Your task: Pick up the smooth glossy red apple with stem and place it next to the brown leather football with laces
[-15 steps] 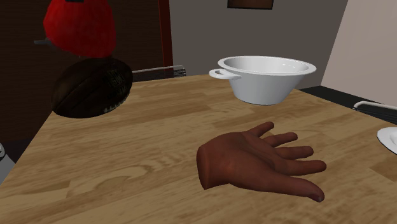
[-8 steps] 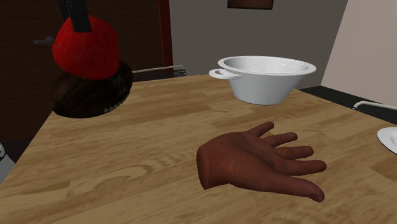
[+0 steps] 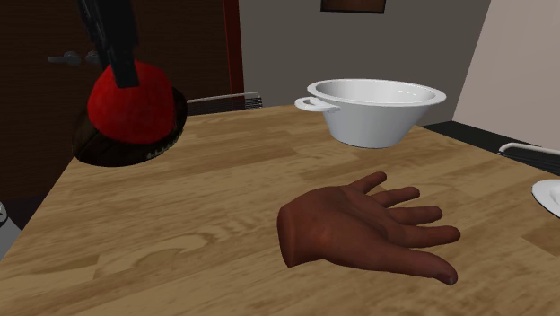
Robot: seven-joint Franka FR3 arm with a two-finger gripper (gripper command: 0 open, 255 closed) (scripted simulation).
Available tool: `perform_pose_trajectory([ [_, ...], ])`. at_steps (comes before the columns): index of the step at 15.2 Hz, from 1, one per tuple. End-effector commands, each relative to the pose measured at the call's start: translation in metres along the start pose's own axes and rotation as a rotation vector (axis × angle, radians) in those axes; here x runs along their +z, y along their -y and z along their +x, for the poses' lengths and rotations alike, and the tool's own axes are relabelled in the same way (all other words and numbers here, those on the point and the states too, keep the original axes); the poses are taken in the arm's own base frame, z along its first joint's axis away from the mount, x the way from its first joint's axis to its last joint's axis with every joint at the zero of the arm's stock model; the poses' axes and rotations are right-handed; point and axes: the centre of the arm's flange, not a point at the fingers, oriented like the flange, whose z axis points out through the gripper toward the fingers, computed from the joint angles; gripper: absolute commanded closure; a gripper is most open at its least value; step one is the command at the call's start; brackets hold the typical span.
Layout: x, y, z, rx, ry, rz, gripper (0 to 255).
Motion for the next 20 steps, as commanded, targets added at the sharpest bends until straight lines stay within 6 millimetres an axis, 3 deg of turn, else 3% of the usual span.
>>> perform_pose_trajectory([
  [1,0.011,-0.001,0.0,0.0,-0.001,0.0,255],
  [20,0.111,-0.007,0.001,0.0,-0.001,0.0,255],
])
